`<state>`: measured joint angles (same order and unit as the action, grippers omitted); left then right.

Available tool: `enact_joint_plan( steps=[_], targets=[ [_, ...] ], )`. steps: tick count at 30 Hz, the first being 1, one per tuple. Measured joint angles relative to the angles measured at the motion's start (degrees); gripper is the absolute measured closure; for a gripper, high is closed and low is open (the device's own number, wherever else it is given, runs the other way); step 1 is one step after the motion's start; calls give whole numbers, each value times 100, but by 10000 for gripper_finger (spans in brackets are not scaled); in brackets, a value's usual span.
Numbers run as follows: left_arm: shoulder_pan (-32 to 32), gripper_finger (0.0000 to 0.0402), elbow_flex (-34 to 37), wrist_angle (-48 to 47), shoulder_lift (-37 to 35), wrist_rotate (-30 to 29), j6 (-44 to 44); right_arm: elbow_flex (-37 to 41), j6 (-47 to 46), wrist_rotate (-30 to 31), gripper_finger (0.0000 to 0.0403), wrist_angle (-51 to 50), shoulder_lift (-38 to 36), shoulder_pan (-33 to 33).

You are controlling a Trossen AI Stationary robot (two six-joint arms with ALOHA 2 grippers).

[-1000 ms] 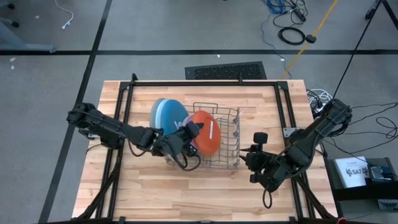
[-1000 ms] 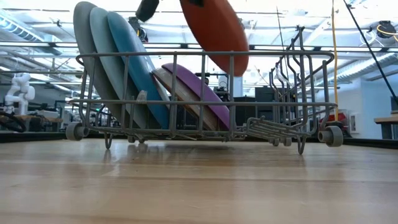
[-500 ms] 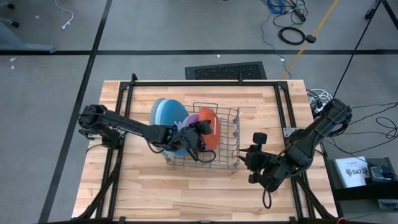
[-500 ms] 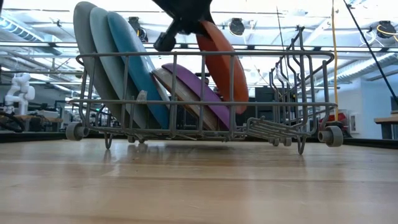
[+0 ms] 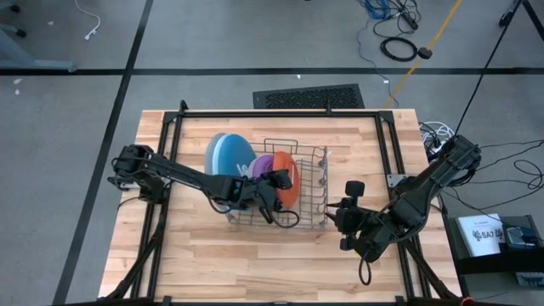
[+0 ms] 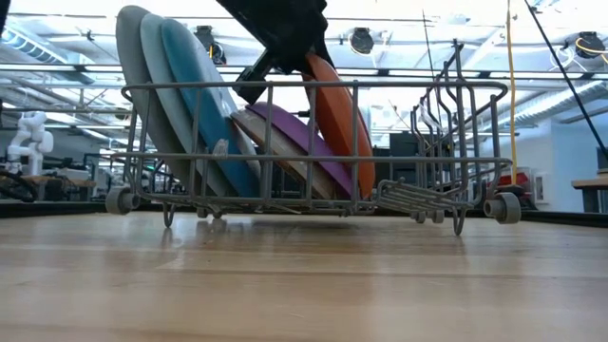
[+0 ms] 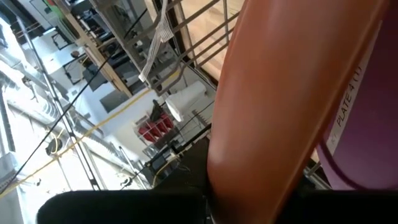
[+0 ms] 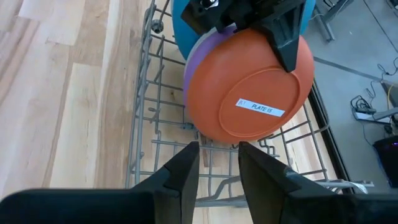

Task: Sort dishes
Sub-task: Put the orange plate into the dish rack

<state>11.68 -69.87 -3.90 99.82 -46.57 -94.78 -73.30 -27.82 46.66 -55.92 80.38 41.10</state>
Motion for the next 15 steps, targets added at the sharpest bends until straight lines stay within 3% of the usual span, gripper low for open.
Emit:
enact_joint_plan(
  steps=[10, 15],
  targets=[
    [38, 355, 0, -6, 6, -106, 9, 0, 46, -16, 298, 0, 2, 0],
    [40, 353, 4, 13, -1, -223, 461, 0, 46, -19, 298, -2, 2, 0]
  ],
)
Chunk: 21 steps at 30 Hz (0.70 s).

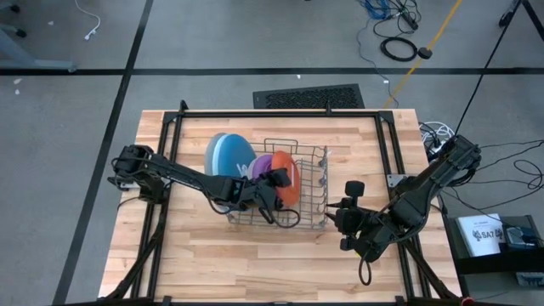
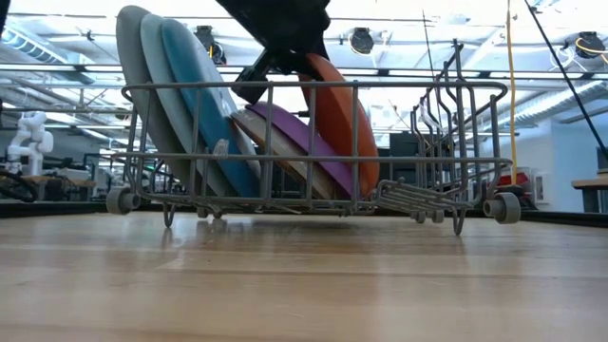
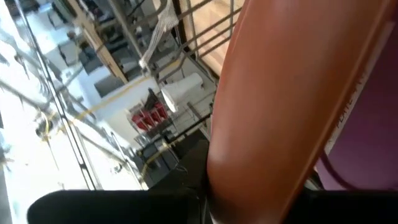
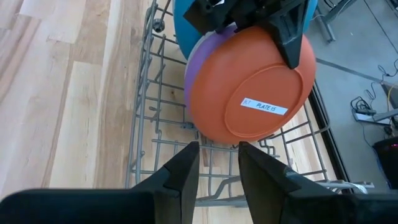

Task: Sort dishes
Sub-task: Put the orange plate into the dish rack

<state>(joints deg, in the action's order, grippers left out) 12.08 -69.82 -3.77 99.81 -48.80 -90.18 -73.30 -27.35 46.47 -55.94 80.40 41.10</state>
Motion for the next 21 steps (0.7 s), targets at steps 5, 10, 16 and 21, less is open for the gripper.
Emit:
enact_joint_plan(
  steps=[5, 10, 16, 21],
  targets=[
    [29, 352, 2, -15, -2, -314, 417, 0, -17, -6, 298, 0, 0, 0],
    [70, 352, 3, -169, -2, -409, 679, 0, -38, -8, 298, 11, 0, 0],
    [72, 342, 5, -621, -2, -262, 1478, 0, -42, -8, 298, 44, 0, 0],
    [98, 275, 7, -630, -4, -201, 1635, 0, -42, -6, 298, 50, 0, 0]
  ],
)
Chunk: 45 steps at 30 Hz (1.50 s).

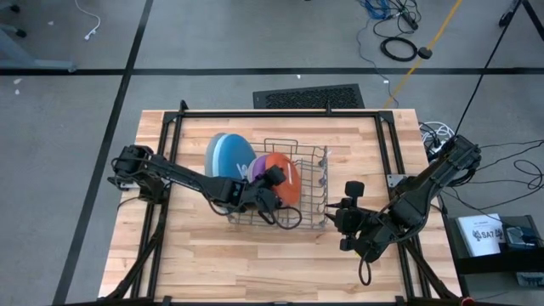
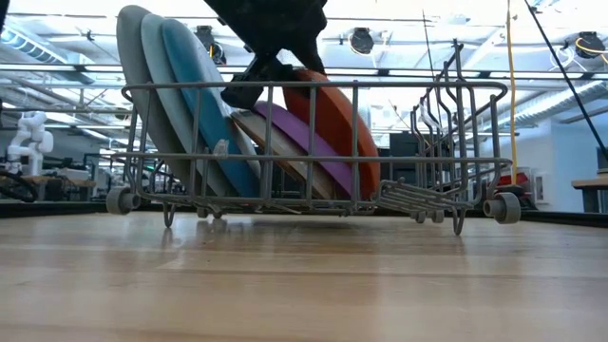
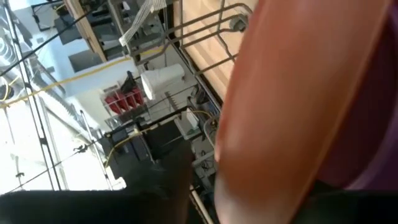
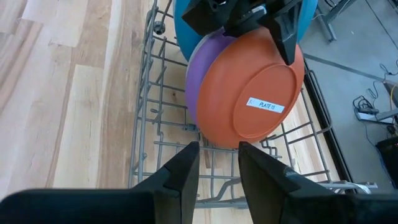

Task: Sort dishes
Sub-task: Put the orange plate into the dish rack, then return to Home Position

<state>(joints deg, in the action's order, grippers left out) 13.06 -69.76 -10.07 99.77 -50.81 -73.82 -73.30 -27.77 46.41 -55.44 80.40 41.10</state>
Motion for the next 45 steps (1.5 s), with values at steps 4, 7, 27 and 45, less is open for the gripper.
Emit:
enact_joint_plan(
  steps=[4, 7, 27, 45],
  targets=[
    [18, 209, 0, 70, -3, 9, 4, 0, 0, 0, 298, 1, 0, 0],
    [67, 175, 0, 65, -4, -179, -4, 0, -2, 0, 298, 0, 0, 0],
    [765, 164, 0, 16, -100, -1262, -598, 0, 61, 5, 298, -11, 0, 0],
    [1341, 164, 0, 526, -696, -1550, -490, 0, 22, 82, 298, -1, 2, -15]
  ],
)
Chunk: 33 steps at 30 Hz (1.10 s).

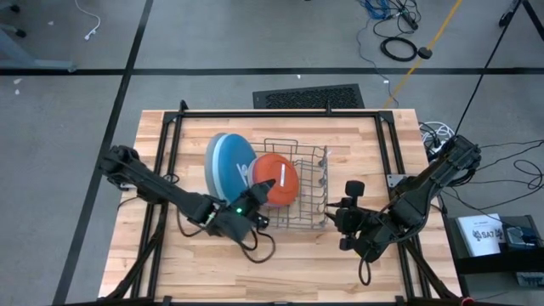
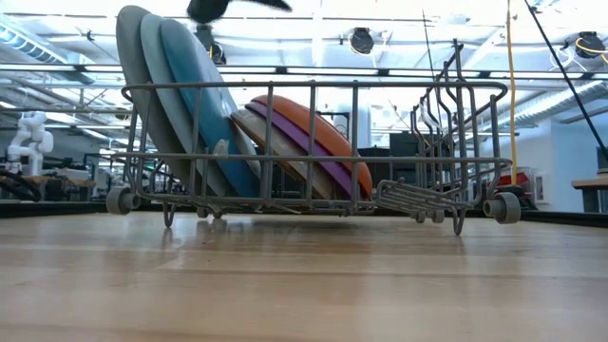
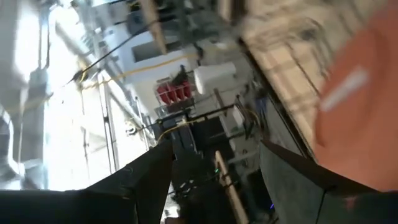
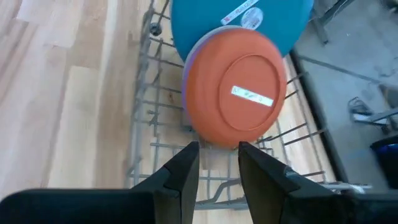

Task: Sort dishes
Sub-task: Return to Home Position

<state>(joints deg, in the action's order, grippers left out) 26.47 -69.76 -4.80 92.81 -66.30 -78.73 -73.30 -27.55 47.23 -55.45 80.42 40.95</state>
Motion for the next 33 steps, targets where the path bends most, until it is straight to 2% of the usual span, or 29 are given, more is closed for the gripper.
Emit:
enact_joint_plan(
  steps=[3, 7, 9, 11, 14, 16, 19, 23, 26, 29, 33],
  targets=[
    [80, 164, 0, 855, -316, 0, -1, 0, 172, 419, 298, 118, 0, 3],
    [225, 164, 0, 2252, -933, -14, 90, -2, 879, 935, 298, 534, 0, 84],
    [282, 164, -2, 2850, -1284, -9, 398, -2, 1295, 1204, 298, 745, 0, 143],
    [312, 169, -11, 3041, -1658, 4, 979, -2, 1690, 1530, 298, 938, 0, 206],
    [364, 195, -11, 2474, -2219, 96, 2026, -2, 2089, 2164, 298, 1089, -1, 309],
    [405, 227, -11, 1777, -2551, 437, 2782, -2, 2209, 2421, 298, 1107, -56, 384],
    [408, 293, -11, 865, -2915, 1070, 3789, -2, 2220, 2487, 305, 1107, -207, 495],
    [406, 384, -11, 116, -3109, 1378, 4306, 189, 2206, 2488, 327, 1090, -495, 690],
    [406, 395, -11, -182, -3114, 1388, 4470, 604, 1963, 2534, 349, 1102, -906, 828],
    [404, 399, -9, -439, -3114, 1387, 4743, 1196, 1518, 2832, 373, 1113, -1402, 987],
    [405, 399, -8, -1082, -3201, 1373, 5692, 1982, 915, 3217, 399, 1105, -2113, 1280]
  ],
)
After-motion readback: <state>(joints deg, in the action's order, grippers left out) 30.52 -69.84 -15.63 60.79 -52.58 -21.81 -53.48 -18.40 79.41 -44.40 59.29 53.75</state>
